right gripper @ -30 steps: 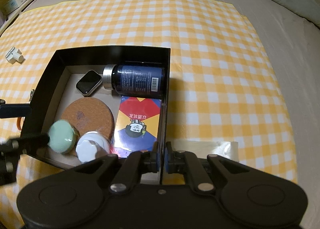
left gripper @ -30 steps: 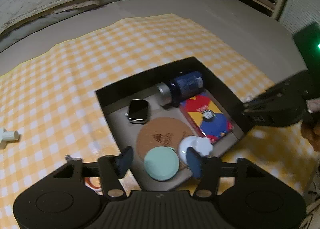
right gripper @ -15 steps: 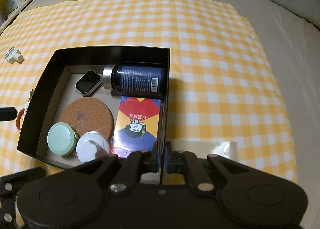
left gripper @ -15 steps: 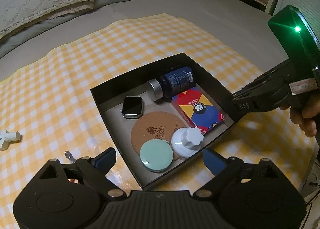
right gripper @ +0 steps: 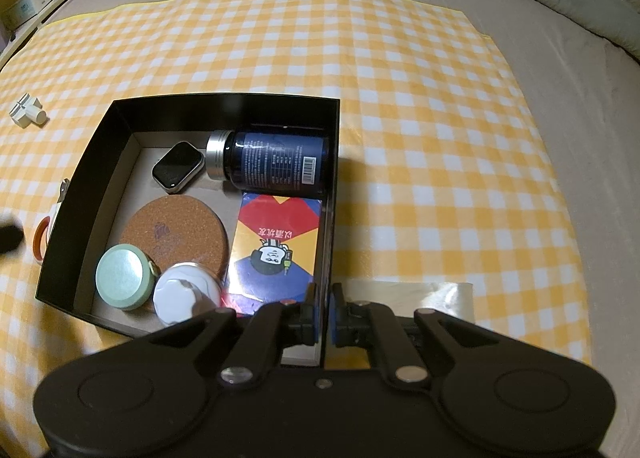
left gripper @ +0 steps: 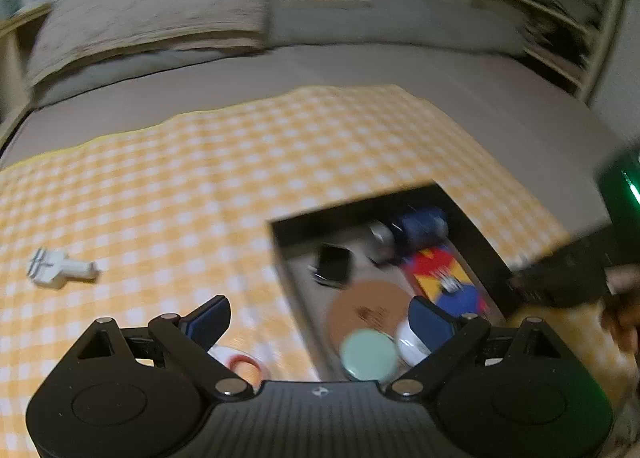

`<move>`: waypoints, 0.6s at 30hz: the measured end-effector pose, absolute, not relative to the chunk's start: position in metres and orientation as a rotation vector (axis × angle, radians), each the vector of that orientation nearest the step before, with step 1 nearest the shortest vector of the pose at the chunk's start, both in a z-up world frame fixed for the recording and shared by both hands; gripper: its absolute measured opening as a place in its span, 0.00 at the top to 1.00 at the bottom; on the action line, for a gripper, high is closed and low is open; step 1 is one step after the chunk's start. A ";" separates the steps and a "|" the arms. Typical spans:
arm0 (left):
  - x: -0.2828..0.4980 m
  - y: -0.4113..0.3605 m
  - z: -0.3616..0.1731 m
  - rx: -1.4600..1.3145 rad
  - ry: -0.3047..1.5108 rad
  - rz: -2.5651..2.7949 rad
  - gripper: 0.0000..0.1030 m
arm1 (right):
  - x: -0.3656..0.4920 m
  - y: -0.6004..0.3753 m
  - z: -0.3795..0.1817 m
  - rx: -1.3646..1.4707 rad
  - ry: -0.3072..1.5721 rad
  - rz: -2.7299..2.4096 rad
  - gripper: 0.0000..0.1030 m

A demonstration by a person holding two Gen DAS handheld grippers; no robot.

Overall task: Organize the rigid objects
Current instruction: 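Move the left gripper to the white watch-strap tool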

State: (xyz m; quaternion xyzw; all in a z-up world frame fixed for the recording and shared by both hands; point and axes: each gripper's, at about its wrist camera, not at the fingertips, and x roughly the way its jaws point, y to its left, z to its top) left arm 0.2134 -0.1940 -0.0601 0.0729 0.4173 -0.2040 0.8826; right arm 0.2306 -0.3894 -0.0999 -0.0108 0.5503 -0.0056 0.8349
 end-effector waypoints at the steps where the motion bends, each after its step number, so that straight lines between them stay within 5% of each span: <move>1: 0.218 -0.189 -0.058 0.132 0.868 -0.403 0.07 | 0.231 -0.389 -0.100 -0.024 1.165 -0.011 0.95; 18: 0.306 -0.067 -0.079 0.202 0.697 -0.067 0.00 | 0.228 -0.391 -0.098 -0.024 1.157 0.012 0.95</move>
